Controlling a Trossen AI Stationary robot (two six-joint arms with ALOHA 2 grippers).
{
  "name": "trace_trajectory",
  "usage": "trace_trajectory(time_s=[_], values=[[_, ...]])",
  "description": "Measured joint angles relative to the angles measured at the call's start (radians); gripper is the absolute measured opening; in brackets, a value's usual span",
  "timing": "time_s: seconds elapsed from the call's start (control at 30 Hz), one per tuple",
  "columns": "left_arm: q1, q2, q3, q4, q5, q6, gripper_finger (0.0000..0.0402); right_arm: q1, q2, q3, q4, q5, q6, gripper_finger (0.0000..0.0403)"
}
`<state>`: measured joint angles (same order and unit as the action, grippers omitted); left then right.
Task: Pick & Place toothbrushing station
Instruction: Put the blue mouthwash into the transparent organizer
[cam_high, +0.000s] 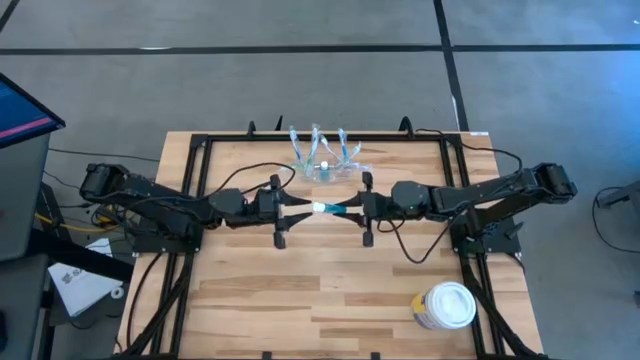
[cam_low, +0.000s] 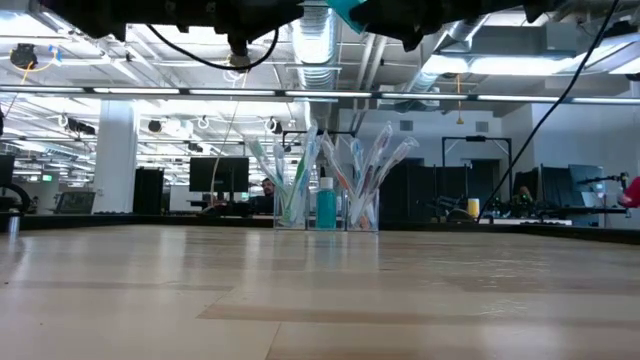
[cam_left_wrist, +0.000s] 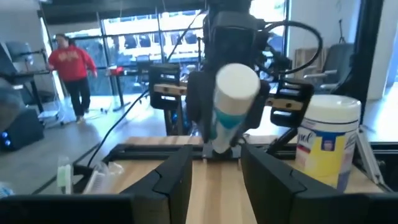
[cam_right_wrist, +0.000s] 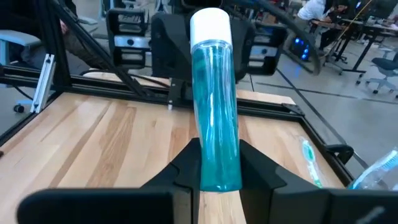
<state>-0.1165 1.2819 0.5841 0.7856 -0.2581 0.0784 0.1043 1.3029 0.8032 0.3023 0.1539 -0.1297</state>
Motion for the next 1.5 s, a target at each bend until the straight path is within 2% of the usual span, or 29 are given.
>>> trace_trajectory(time_s=[0.2, 0.43, 0.7, 1.5], values=[[-0.002, 0.011, -0.034, 0.132, 0.020, 0.033, 0.0131, -0.001, 0.000, 0.000, 0.038, -0.049, 0.000, 0.0065], [-0.001, 0.017, -0.036, 0.218, 0.054, 0.049, 0.0131, 0.000, 0.004, 0.000, 0.055, -0.050, -0.001, 0.0065], [0.000, 0.132, -0.036, 0.358, 0.069, 0.057, 0.0131, -0.009, 0.043, -0.003, 0.090, -0.061, -0.001, 0.0065], [0.005, 0.134, -0.034, 0.421, 0.088, 0.075, 0.0131, -0.034, 0.077, -0.001, 0.140, -0.108, 0.007, 0.0065]])
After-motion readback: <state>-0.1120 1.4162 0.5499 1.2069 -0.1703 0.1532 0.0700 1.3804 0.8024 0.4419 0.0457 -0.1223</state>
